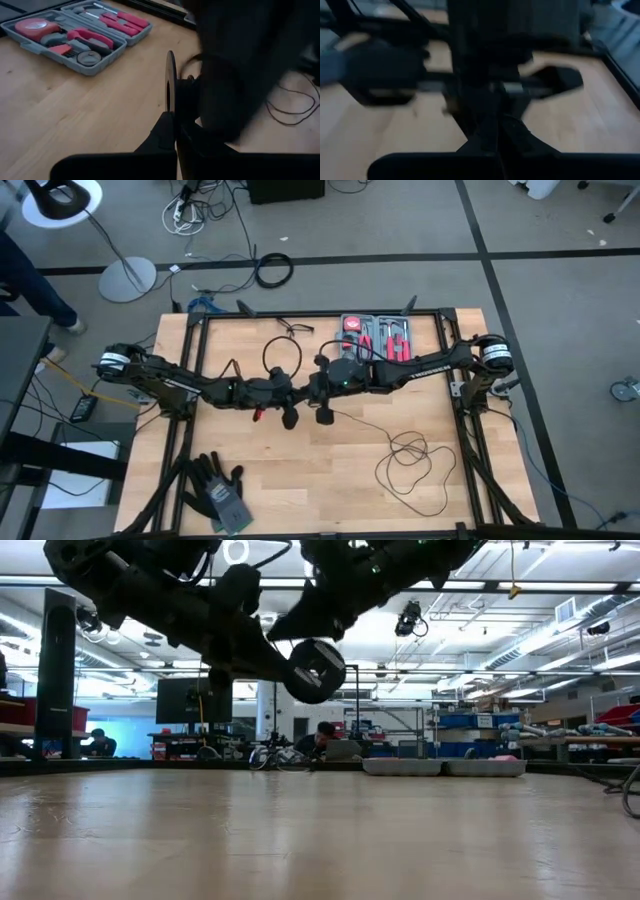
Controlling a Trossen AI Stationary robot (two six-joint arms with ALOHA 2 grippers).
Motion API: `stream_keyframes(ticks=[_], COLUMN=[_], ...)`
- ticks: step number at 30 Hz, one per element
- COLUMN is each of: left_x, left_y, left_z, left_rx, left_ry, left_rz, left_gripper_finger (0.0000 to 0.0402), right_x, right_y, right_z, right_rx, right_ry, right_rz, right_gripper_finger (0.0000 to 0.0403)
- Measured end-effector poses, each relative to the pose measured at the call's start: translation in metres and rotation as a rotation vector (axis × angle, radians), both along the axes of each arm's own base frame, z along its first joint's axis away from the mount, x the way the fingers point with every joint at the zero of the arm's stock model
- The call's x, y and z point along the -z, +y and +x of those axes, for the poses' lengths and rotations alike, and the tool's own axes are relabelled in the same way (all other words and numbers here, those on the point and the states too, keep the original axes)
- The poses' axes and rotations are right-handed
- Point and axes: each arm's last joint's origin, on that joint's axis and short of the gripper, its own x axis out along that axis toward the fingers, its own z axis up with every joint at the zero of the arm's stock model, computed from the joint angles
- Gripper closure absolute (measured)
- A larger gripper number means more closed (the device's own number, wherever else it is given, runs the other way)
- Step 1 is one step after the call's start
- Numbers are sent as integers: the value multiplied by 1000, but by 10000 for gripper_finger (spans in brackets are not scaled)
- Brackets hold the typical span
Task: Coil cords
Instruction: Coil the black wire onto the spool
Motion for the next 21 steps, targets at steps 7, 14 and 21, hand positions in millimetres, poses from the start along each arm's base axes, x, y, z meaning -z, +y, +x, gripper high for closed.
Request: stream_keyframes(ticks=[7,14,21], left_x=[14,14,10], left_y=[3,3,1], left_z=[-8,-8,-5], left_rx=[-83,-97,-54], left_ry=[155,152,108], left_rz=[1,9,-14], left_gripper_finger=[401,401,401], right_x=[-11,0,43], right_y=[-2,-5,-6], right_z=[-17,-36,-49], right_rx=[60,157,254], right_ry=[93,314,398], right_rz=[-26,-3,41], right_gripper_finger=[403,403,394])
